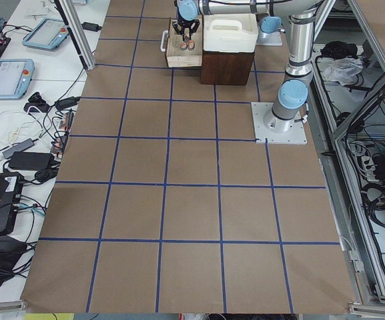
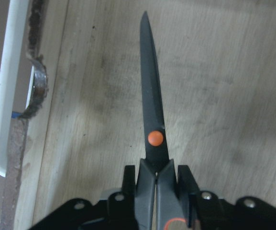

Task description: Place scissors in drawer with both arms

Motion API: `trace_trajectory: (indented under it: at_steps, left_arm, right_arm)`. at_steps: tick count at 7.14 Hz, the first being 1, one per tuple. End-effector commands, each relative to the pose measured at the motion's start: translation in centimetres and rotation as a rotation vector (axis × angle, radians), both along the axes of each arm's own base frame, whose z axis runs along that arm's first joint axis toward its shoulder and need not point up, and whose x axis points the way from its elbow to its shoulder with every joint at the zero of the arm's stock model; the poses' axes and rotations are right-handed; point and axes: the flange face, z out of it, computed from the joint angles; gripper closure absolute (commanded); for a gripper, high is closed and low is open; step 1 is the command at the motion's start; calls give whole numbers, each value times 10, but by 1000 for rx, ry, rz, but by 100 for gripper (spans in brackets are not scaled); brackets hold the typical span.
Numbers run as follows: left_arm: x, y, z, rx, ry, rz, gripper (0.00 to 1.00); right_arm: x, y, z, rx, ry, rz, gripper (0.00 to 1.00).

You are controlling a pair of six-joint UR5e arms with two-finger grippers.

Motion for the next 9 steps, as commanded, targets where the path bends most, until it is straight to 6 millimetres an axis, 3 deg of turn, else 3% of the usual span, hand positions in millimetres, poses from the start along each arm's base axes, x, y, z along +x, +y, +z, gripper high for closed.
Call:
trace_trajectory:
  at_steps: [1, 9]
  left_arm:
    - [-7, 3, -8, 11, -5, -13, 100]
    - [-17, 12, -34, 11, -9, -31, 100]
  right_arm:
    - [0, -1, -1, 2, 1, 6, 0]
    - [0, 0, -2, 1, 1, 5, 0]
